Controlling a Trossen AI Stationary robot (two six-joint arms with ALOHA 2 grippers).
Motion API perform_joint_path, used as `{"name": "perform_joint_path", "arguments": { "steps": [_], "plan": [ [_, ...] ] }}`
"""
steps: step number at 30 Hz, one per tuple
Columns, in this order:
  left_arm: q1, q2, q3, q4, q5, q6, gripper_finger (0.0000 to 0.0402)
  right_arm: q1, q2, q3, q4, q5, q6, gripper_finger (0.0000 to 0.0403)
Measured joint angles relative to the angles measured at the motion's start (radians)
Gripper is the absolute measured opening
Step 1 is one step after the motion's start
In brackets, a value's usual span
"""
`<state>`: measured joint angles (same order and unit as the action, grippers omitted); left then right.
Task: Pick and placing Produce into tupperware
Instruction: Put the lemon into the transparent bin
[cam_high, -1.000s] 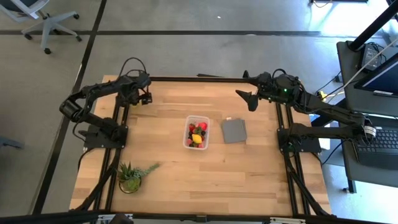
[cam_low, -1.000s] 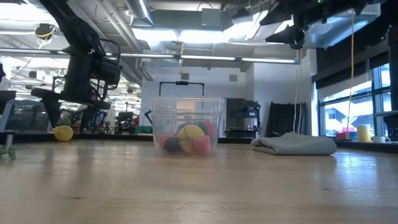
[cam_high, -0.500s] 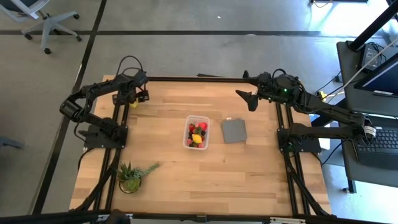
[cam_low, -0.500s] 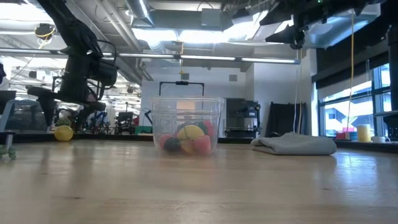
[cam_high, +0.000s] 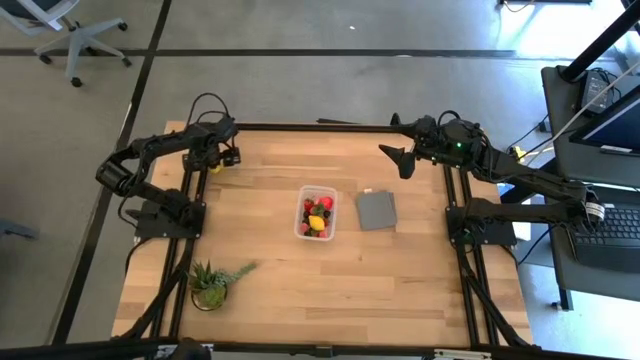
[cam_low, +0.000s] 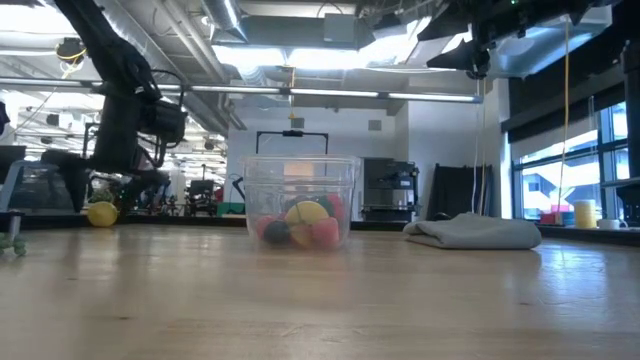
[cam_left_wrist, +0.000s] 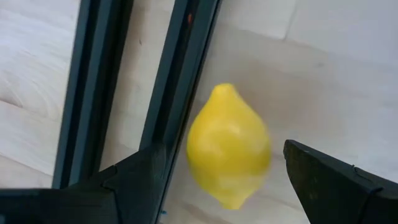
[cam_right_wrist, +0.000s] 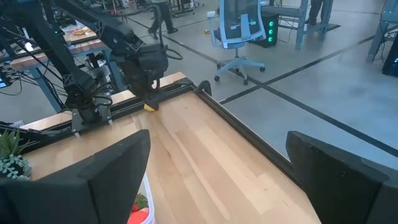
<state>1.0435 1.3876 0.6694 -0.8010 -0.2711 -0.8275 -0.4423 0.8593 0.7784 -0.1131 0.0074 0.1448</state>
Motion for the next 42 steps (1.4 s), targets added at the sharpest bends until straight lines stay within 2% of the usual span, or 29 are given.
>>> {"name": "perform_joint_path", "arguments": {
  "steps": [5, 15, 23, 31, 42],
  "plan": [
    [-0.001, -0.005, -0.048, 0.052, -0.029, -0.008, 0.0316, 0.000, 0.000, 0.000, 0.000, 0.000, 0.000, 0.0377],
    [-0.004, -0.002, -0.049, 0.070, -0.051, -0.007, 0.0313, 0.000, 0.000, 0.000, 0.000, 0.000, 0.000, 0.0377],
    [0.000, 0.002, -0.051, 0.114, -0.082, 0.001, 0.0271, 0.000, 0.000, 0.000, 0.000, 0.000, 0.000, 0.0377],
    [0.000, 0.000, -0.050, 0.073, -0.051, 0.018, 0.0236, 0.000, 0.001, 0.000, 0.000, 0.000, 0.002, 0.0377],
    [-0.004, 0.000, -0.048, 0.024, -0.025, 0.056, 0.0239, 0.000, 0.001, 0.000, 0.000, 0.000, 0.003, 0.0377]
  ]
}}
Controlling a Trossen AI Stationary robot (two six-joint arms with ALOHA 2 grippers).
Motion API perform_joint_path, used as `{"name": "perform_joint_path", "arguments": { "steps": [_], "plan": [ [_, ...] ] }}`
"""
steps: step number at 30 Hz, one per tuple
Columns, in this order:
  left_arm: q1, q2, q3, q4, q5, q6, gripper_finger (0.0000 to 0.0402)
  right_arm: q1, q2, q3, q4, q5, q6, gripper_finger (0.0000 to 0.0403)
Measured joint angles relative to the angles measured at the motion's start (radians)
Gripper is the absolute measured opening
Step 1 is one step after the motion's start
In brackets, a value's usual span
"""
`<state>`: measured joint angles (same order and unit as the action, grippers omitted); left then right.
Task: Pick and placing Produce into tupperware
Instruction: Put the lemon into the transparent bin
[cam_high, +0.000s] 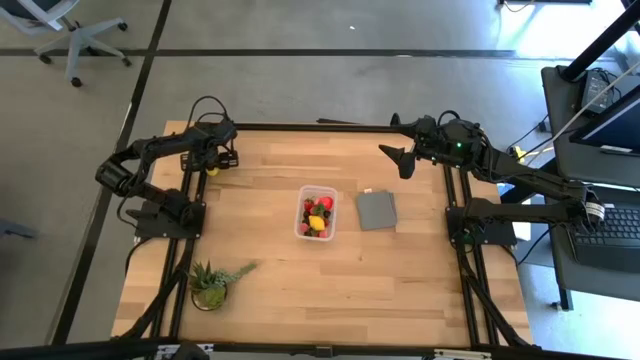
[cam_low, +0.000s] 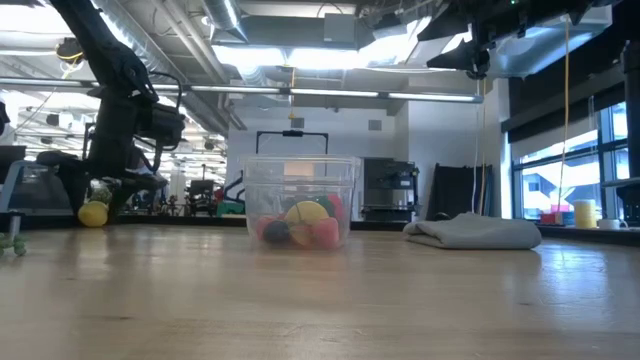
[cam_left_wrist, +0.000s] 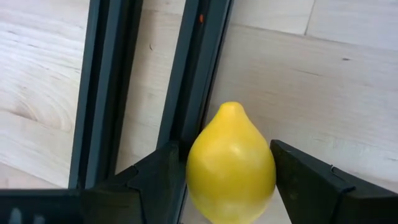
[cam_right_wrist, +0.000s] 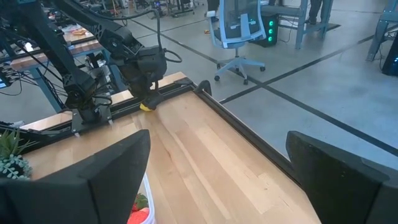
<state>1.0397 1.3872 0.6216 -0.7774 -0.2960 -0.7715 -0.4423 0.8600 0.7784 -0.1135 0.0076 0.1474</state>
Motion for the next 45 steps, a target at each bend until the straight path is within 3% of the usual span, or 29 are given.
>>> {"name": "perform_joint_path", "arguments": {
  "steps": [9, 19, 30, 45],
  "plan": [
    [0.000, 0.000, 0.000, -0.003, 0.002, 0.022, 0.0235, 0.000, 0.000, 0.000, 0.000, 0.000, -0.002, 0.0377],
    [0.000, 0.000, -0.003, -0.011, 0.004, 0.022, 0.0195, 0.000, 0.000, 0.000, 0.000, 0.000, -0.002, 0.0377],
    [-0.002, 0.000, -0.001, -0.031, 0.019, 0.042, 0.0202, 0.000, 0.000, 0.000, 0.000, 0.000, -0.002, 0.0377],
    [-0.002, 0.000, -0.002, -0.202, 0.189, 0.168, 0.0195, 0.000, 0.000, 0.000, -0.002, 0.000, -0.028, 0.0377]
  ]
}}
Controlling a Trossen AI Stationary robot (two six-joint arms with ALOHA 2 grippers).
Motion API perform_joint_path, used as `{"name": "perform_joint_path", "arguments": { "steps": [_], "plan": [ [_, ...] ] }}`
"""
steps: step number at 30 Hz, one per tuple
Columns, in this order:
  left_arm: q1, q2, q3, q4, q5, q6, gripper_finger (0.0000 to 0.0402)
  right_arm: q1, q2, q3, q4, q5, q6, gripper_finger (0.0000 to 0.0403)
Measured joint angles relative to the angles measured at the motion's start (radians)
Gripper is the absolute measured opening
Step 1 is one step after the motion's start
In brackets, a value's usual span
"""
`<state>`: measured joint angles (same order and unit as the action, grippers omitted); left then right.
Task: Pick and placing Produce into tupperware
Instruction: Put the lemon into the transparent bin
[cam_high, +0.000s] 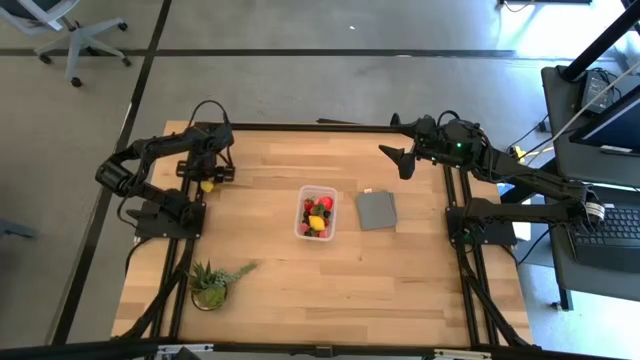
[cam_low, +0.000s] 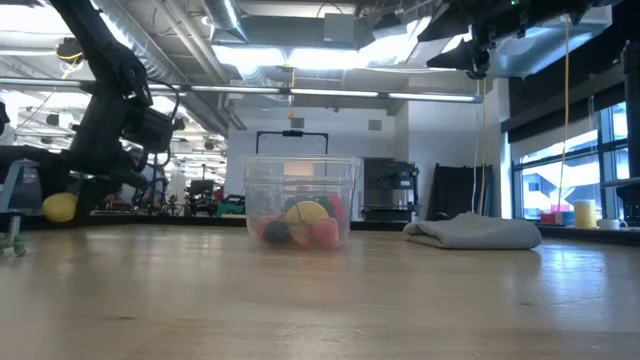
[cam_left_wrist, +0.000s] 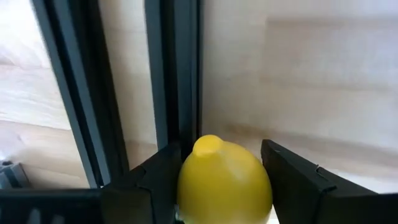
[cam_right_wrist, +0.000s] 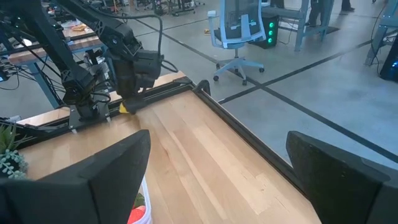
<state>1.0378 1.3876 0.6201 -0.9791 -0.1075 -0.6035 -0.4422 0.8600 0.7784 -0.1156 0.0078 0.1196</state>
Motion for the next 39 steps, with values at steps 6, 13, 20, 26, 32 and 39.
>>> {"name": "perform_joint_path", "arguments": {
  "steps": [6, 13, 20, 26, 32, 39],
  "plan": [
    [0.001, 0.000, -0.001, -0.028, 0.051, 0.091, 0.0199, 0.000, 0.000, 0.000, -0.001, 0.000, -0.001, 0.0377],
    [-0.006, -0.001, 0.061, -0.126, 0.259, 0.198, 0.0195, 0.000, 0.000, 0.000, -0.001, 0.000, -0.001, 0.0377],
    [-0.115, -0.007, 0.196, -0.072, 0.393, 0.222, 0.0200, 0.000, 0.000, 0.000, -0.002, 0.000, 0.002, 0.0377],
    [-0.271, -0.007, 0.318, 0.092, 0.508, 0.169, 0.0195, 0.000, 0.000, 0.000, -0.001, 0.000, 0.007, 0.0377],
    [-0.473, 0.027, 0.420, 0.289, 0.501, 0.097, 0.0200, 0.000, 0.000, 0.000, -0.001, -0.001, 0.006, 0.0377],
    [-0.705, 0.176, 0.517, 0.479, 0.413, 0.127, 0.0196, 0.000, 0.000, 0.000, -0.001, 0.000, 0.006, 0.0377]
  ]
}}
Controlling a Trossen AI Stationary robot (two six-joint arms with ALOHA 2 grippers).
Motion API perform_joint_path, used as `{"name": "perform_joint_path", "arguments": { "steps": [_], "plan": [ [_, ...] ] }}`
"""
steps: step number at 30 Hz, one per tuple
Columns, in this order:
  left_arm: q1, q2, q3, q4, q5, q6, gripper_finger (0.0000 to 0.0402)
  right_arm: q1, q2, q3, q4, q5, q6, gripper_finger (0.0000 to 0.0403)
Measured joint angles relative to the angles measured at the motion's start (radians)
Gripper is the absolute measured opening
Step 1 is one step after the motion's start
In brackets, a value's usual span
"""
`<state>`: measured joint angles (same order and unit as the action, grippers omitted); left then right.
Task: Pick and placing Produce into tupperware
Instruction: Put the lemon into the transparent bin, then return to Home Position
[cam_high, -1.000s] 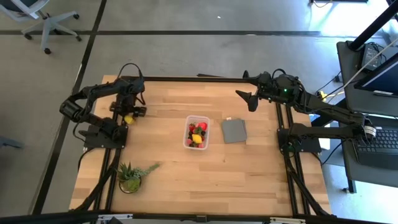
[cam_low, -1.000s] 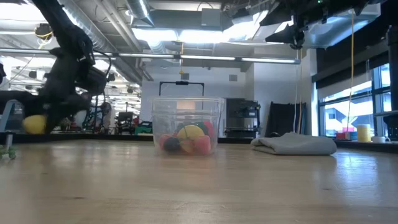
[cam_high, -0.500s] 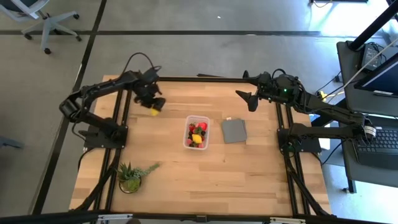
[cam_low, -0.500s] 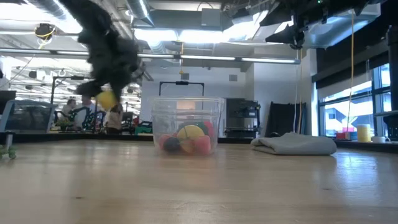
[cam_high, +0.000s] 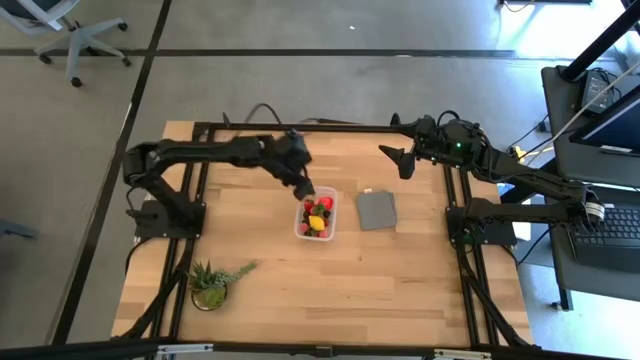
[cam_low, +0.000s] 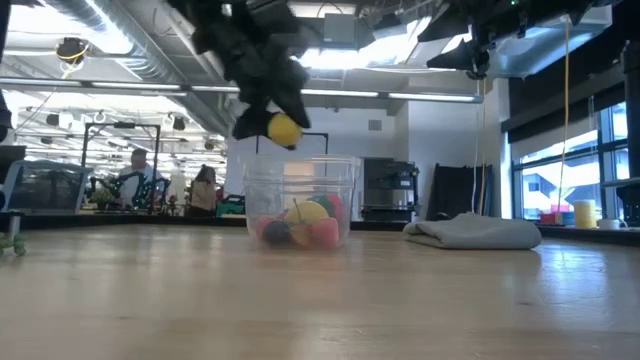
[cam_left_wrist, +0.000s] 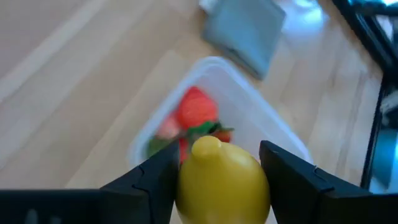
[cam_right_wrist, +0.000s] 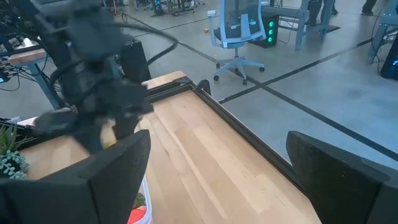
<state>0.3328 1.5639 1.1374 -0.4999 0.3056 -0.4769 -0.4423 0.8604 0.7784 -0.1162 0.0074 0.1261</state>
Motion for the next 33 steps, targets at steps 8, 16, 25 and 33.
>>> {"name": "perform_joint_path", "arguments": {
  "steps": [8, 16, 25, 33],
  "plan": [
    [-0.157, 0.166, 0.105, -0.030, -0.180, 0.124, 0.0201, 0.000, 0.001, 0.000, -0.001, 0.000, 0.028, 0.0377],
    [-0.221, 0.257, 0.138, -0.039, -0.237, 0.148, 0.0214, 0.000, 0.001, 0.000, -0.001, -0.001, 0.030, 0.0377],
    [-0.210, 0.168, 0.138, -0.046, -0.278, 0.186, 0.0225, 0.001, 0.001, 0.000, -0.001, -0.001, 0.058, 0.0377],
    [-0.158, -0.189, 0.135, -0.145, -0.590, 0.234, 0.0220, -0.002, -0.010, 0.000, -0.009, 0.000, 0.056, 0.0377]
  ]
}}
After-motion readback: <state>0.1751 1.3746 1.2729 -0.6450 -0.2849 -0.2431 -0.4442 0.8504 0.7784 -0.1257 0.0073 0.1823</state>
